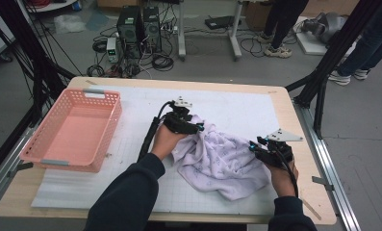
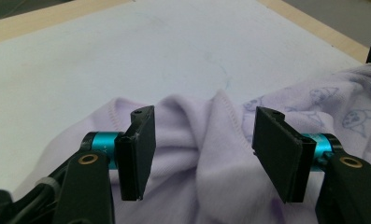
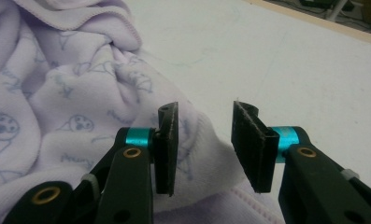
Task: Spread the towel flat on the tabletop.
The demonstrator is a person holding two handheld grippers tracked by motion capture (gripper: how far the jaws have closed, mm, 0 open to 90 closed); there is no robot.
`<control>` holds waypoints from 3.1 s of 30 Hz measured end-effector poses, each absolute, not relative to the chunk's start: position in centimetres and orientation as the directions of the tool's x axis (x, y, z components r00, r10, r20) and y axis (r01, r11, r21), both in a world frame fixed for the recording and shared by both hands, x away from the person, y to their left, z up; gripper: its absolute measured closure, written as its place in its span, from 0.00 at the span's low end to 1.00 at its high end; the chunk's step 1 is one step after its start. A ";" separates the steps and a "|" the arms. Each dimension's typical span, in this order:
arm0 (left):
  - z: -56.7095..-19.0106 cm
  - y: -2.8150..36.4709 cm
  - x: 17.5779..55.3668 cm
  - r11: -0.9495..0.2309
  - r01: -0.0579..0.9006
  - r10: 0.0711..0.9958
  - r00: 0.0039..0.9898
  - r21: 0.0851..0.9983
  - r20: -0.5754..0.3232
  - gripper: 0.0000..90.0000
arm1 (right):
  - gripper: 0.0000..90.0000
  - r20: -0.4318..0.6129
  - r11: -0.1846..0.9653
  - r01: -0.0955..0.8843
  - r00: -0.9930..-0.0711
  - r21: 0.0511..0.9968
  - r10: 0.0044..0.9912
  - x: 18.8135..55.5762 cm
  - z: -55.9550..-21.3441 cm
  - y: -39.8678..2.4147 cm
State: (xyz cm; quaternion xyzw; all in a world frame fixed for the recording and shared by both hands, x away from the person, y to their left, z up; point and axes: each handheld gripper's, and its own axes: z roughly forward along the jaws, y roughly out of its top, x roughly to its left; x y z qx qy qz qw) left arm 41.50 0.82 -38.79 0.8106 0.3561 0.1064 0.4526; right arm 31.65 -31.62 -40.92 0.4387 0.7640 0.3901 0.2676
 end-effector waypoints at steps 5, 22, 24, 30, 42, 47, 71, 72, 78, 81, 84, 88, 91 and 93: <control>-40.6 -2.1 42.2 -0.402 0.509 0.656 0.740 0.761 -0.148 0.44 | 0.67 -0.063 0.306 0.467 -0.466 0.829 0.883 31.6 -41.0 -32.0; -39.9 4.4 38.3 -0.378 0.439 0.617 0.776 0.815 -0.132 0.89 | 0.67 -0.044 0.283 0.449 -0.472 0.847 0.881 32.0 -40.4 -31.3; -39.5 6.1 37.3 -0.361 0.431 0.627 0.769 0.827 -0.127 0.89 | 0.67 -0.054 0.300 0.442 -0.488 0.845 0.871 32.3 -40.0 -30.4; -39.9 10.2 34.9 -0.348 0.441 0.652 0.748 0.827 -0.125 0.89 | 0.64 -0.091 0.339 0.426 -0.505 0.839 0.859 33.7 -39.3 -28.0; -43.3 15.6 31.5 -0.261 0.503 0.708 0.680 0.824 -0.190 0.89 | 0.54 -0.124 0.396 0.397 -0.559 0.828 0.820 37.8 -37.0 -21.5; -43.8 15.7 31.2 -0.259 0.513 0.704 0.680 0.818 -0.204 0.88 | 0.54 -0.087 0.437 0.441 -0.619 0.783 0.780 40.9 -37.7 -18.0; -44.6 15.0 31.2 -0.268 0.492 0.735 0.661 0.828 -0.154 0.90 | 0.95 -0.194 0.596 0.422 -0.682 0.683 0.705 44.4 -40.5 -14.4; -44.6 15.0 31.2 -0.268 0.492 0.735 0.661 0.828 -0.154 0.90 | 0.95 -0.220 0.585 0.419 -0.651 0.694 0.727 44.7 -40.0 -15.0; -44.8 13.5 31.2 -0.307 0.464 0.753 0.652 0.831 -0.086 0.79 | 0.95 -0.353 0.456 0.402 -0.306 0.794 0.884 45.0 -38.0 -18.3; -44.7 13.7 31.2 -0.296 0.473 0.766 0.637 0.830 -0.090 0.74 | 0.91 -0.285 0.389 0.449 -0.282 0.805 0.916 45.4 -38.1 -19.6; -44.8 13.9 31.4 -0.285 0.487 0.775 0.624 0.826 -0.100 0.66 | 0.76 -0.236 0.356 0.458 -0.299 0.814 0.924 45.2 -38.2 -20.5; -44.9 14.0 31.5 -0.261 0.506 0.781 0.612 0.822 -0.129 0.54 | 0.64 -0.205 0.356 0.443 -0.353 0.823 0.913 44.2 -37.4 -21.3; -44.9 13.9 31.5 -0.225 0.521 0.773 0.610 0.823 -0.174 0.50 | 0.63 -0.246 0.415 0.450 -0.387 0.791 0.889 43.3 -37.2 -21.9; -44.9 13.8 31.5 -0.204 0.525 0.761 0.616 0.826 -0.203 0.48 | 0.62 -0.221 0.395 0.443 -0.394 0.805 0.892 42.4 -37.2 -22.8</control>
